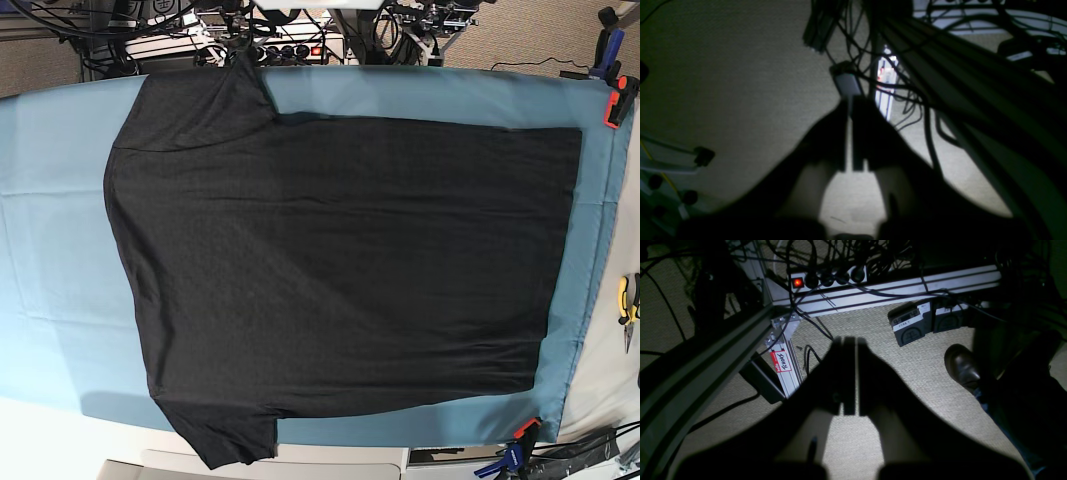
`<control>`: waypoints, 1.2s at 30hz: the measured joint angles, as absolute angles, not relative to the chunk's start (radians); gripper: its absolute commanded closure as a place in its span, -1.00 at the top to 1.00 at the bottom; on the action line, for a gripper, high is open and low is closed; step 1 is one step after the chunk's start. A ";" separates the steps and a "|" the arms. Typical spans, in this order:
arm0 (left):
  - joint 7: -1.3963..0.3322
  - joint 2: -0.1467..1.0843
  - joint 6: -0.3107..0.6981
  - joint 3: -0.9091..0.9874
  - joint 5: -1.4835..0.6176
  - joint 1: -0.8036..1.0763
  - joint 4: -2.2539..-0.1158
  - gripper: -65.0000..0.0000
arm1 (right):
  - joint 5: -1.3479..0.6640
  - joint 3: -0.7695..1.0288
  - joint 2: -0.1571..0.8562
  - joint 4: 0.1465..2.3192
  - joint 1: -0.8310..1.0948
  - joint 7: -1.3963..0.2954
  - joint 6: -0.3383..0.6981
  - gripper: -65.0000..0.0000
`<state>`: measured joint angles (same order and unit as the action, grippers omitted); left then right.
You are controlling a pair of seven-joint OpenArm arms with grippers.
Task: Fold the T-shirt properly
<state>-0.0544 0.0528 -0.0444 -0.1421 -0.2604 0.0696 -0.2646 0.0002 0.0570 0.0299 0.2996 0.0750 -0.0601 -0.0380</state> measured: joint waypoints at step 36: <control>-0.070 0.053 -0.044 -0.142 -0.260 0.070 -0.291 -0.87 | 0.048 0.057 0.067 0.329 0.072 -0.085 -0.037 -0.93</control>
<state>-0.0696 0.0528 -0.0444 -0.1421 -0.2604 0.0696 -0.2909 0.0479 0.0570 0.0669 0.3286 0.0719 -0.0853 -0.0372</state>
